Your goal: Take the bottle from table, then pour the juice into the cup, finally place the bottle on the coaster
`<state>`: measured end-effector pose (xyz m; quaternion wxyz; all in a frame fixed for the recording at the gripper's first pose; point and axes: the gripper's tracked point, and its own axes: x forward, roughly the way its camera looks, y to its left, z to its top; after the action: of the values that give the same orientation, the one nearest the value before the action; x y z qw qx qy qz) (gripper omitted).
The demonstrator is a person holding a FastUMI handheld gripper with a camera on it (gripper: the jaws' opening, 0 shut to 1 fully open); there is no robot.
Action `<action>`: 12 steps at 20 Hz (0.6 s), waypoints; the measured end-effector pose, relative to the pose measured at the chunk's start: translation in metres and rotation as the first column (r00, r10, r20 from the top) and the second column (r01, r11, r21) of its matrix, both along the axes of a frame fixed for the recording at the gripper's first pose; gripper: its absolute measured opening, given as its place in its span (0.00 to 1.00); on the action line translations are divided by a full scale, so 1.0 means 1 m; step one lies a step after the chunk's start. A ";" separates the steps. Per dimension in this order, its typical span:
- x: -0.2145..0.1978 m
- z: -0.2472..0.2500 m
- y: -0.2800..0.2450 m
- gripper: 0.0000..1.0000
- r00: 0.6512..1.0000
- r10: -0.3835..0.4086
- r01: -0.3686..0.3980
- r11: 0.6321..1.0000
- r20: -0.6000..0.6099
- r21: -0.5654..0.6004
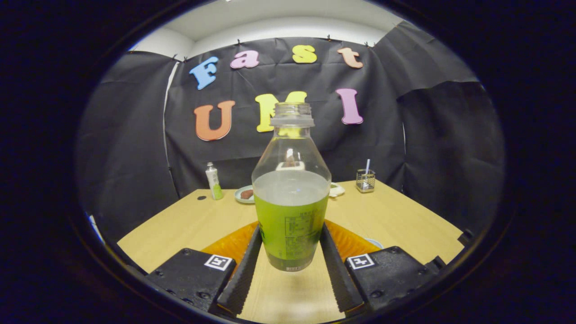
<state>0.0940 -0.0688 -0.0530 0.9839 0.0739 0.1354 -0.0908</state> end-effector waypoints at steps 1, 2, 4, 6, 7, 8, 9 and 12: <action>0.006 0.005 -0.001 0.79 1.000 0.000 0.000 1.000 0.007 -0.001; 0.013 0.008 -0.004 0.79 1.000 -0.001 0.001 1.000 0.013 0.000; 0.028 0.012 -0.008 0.79 1.000 -0.002 0.003 1.000 0.021 -0.007; 0.044 0.015 -0.014 0.79 0.999 -0.010 0.011 1.000 0.036 -0.021; 0.053 0.016 -0.017 0.79 0.999 -0.017 0.018 1.000 0.046 -0.023; 0.062 0.013 -0.020 0.79 0.999 -0.022 0.023 0.999 0.047 -0.024; 0.072 0.009 -0.023 0.79 0.999 -0.022 0.024 0.999 0.041 -0.028; 0.102 -0.004 -0.024 0.79 1.000 -0.002 0.002 1.000 0.025 -0.030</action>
<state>0.1959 -0.0932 -0.0568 0.9864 0.0601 0.1214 -0.0929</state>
